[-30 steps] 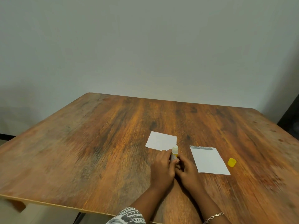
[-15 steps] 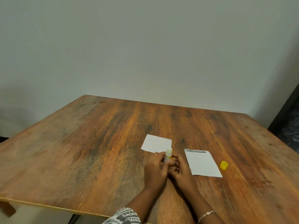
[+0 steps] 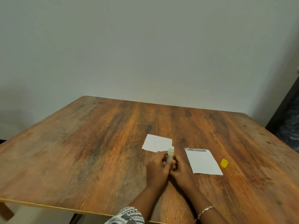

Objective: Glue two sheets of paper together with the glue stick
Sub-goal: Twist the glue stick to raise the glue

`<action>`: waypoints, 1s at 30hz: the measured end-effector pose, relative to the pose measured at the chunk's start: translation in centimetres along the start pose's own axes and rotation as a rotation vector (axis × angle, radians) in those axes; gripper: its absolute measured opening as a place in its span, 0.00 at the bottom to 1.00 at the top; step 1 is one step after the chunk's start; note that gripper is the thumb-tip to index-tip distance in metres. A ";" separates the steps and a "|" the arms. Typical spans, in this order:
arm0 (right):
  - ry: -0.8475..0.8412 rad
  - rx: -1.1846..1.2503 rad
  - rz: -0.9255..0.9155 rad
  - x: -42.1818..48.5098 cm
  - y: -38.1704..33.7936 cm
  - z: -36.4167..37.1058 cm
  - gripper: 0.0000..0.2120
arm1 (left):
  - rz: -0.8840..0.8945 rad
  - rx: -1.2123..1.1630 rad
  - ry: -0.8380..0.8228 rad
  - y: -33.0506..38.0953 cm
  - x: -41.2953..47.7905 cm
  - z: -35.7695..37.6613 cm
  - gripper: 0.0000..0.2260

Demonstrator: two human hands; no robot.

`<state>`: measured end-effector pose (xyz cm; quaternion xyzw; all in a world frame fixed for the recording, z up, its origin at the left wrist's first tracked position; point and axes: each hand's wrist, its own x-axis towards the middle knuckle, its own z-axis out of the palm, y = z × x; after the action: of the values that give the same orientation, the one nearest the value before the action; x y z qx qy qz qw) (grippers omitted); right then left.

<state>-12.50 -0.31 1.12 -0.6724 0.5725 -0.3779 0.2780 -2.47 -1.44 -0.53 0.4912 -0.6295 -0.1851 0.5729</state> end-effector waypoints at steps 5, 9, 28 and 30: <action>0.027 0.040 0.019 0.2 0.5 0.2 0.13 | 0.013 0.011 -0.020 -0.2 -0.1 0.1 0.11; 0.016 0.043 0.001 0.1 0.5 0.1 0.14 | 0.003 -0.010 -0.007 -0.1 0.0 0.0 0.11; 0.090 -0.012 0.018 0.0 0.5 0.6 0.12 | -0.004 0.009 -0.010 0.0 -0.2 0.1 0.11; 0.072 0.011 0.035 -0.1 0.4 0.5 0.13 | -0.008 0.003 -0.016 -0.1 -0.2 0.2 0.11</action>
<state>-12.36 -0.37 0.48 -0.6468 0.5914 -0.4002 0.2677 -2.63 -1.36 -0.75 0.4928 -0.6325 -0.1904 0.5665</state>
